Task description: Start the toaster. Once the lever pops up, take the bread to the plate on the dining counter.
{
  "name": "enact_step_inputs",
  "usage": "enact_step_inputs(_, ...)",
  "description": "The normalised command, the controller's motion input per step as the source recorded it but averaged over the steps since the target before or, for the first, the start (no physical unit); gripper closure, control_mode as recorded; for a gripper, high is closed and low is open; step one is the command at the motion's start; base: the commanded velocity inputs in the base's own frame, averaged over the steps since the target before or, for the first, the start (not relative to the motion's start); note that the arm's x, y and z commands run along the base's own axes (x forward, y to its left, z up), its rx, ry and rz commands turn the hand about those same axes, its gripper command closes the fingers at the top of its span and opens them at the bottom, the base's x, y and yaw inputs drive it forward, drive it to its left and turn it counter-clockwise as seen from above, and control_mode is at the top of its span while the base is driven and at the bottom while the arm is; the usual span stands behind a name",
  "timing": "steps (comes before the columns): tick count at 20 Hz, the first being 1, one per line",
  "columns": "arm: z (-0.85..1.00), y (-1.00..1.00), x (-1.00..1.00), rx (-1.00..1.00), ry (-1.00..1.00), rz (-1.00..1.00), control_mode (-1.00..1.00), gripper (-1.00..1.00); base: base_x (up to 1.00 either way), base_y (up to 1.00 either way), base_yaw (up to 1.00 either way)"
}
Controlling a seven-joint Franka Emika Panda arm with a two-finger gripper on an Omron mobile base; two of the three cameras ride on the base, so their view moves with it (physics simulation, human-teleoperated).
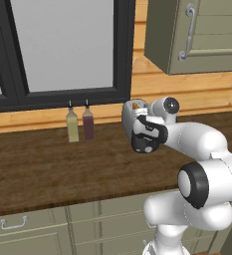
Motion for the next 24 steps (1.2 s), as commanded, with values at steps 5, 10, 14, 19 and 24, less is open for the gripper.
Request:
enact_step_inputs(5,0.0,0.0,0.0,0.0,0.0,0.0,-1.0,-1.0,0.0,0.0,0.0)
enact_step_inputs(10,0.0,0.0,0.0,0.0,0.0,0.0,-1.0,-1.0,0.0,0.0,0.0)
enact_step_inputs(14,0.0,0.0,0.0,0.0,0.0,0.0,-1.0,-1.0,0.0,0.0,0.0)
enact_step_inputs(19,0.0,0.0,0.0,0.0,0.0,0.0,-1.0,-1.0,0.0,0.0,0.0)
enact_step_inputs(24,0.0,0.0,0.0,0.0,0.0,0.0,-1.0,-1.0,0.0,0.0,0.0)
